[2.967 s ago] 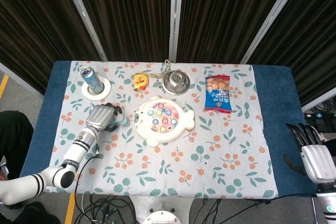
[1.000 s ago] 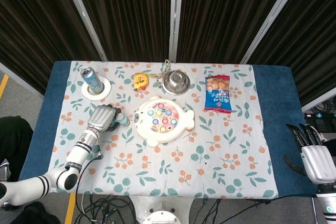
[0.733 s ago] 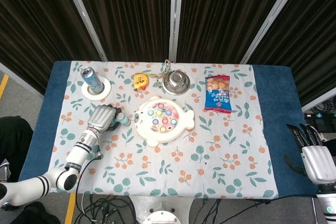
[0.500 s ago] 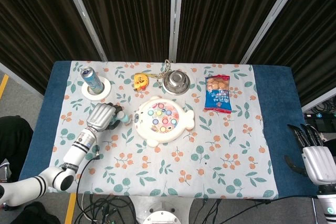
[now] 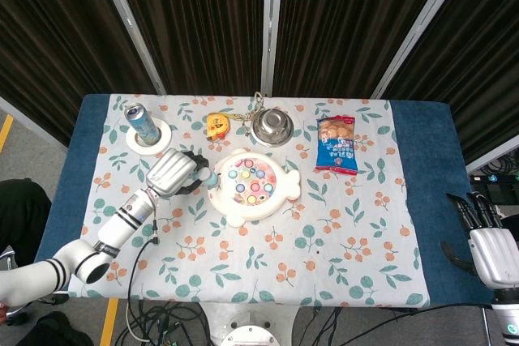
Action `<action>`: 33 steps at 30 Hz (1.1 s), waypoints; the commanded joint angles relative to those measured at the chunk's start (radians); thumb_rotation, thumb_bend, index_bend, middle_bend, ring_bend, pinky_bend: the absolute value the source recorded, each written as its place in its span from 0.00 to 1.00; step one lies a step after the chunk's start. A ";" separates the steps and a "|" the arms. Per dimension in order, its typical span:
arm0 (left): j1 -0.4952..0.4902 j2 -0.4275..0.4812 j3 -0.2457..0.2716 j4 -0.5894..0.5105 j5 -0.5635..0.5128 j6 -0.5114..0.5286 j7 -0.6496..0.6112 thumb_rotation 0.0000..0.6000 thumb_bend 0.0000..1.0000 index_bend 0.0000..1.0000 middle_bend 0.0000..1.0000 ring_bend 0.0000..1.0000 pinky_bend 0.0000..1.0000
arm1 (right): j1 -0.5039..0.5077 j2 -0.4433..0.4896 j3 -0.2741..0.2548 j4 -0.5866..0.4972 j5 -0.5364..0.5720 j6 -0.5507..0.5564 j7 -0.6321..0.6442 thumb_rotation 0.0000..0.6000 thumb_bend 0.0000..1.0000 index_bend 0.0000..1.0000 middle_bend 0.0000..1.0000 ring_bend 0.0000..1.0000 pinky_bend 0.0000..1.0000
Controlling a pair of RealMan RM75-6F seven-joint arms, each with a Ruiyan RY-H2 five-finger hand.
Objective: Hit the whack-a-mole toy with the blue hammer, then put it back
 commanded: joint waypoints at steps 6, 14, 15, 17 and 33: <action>-0.109 0.029 -0.045 -0.069 -0.070 -0.164 0.149 1.00 0.62 0.59 0.70 0.54 0.78 | -0.007 -0.003 -0.001 0.010 0.001 0.007 0.010 1.00 0.23 0.00 0.14 0.00 0.00; -0.166 0.023 -0.058 -0.136 -0.179 -0.250 0.332 1.00 0.62 0.59 0.70 0.54 0.78 | -0.009 -0.008 -0.001 0.024 0.000 0.008 0.026 1.00 0.23 0.00 0.14 0.00 0.00; -0.170 0.019 -0.059 -0.137 -0.193 -0.254 0.347 1.00 0.62 0.59 0.70 0.54 0.78 | -0.010 -0.008 -0.002 0.026 0.000 0.008 0.029 1.00 0.23 0.00 0.14 0.00 0.00; -0.177 0.007 -0.058 -0.135 -0.221 -0.259 0.379 1.00 0.63 0.59 0.70 0.54 0.78 | -0.011 -0.009 -0.002 0.031 0.002 0.008 0.034 1.00 0.23 0.00 0.14 0.00 0.00; -0.213 0.001 -0.080 -0.175 -0.339 -0.235 0.466 1.00 0.63 0.59 0.70 0.54 0.78 | -0.013 -0.013 0.000 0.048 -0.001 0.011 0.051 1.00 0.23 0.00 0.14 0.00 0.00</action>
